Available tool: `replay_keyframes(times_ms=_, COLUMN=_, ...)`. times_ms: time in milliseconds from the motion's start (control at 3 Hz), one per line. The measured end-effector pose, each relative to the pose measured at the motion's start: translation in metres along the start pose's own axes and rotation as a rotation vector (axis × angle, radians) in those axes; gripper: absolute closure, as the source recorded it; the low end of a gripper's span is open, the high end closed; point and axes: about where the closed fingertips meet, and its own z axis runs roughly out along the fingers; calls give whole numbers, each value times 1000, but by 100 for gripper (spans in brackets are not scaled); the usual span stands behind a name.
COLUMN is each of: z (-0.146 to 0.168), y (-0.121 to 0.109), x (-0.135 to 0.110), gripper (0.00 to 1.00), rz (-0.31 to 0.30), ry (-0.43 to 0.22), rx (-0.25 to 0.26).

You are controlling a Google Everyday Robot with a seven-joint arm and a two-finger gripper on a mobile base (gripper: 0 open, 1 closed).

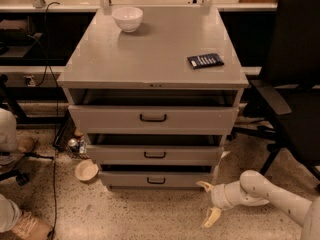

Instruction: Open bottom drawer

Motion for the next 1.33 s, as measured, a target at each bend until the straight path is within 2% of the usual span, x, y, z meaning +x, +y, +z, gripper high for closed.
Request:
replay_keyframes(times_ms=333, z=9, y=-25, x=12, gripper=0, rz=-92, ry=53, rx=114)
replay_keyframes(times_ms=667, z=19, y=-51, x=18, gripper=0, rz=-175, ry=95, rx=196)
replay_keyframes(times_ms=1000, z=43, y=-75, x=28, gripper=0, rz=-215, ry=160, rx=224)
replay_keyframes(times_ms=1333, z=43, y=-75, x=28, gripper=0, rz=-215, ry=160, rx=223)
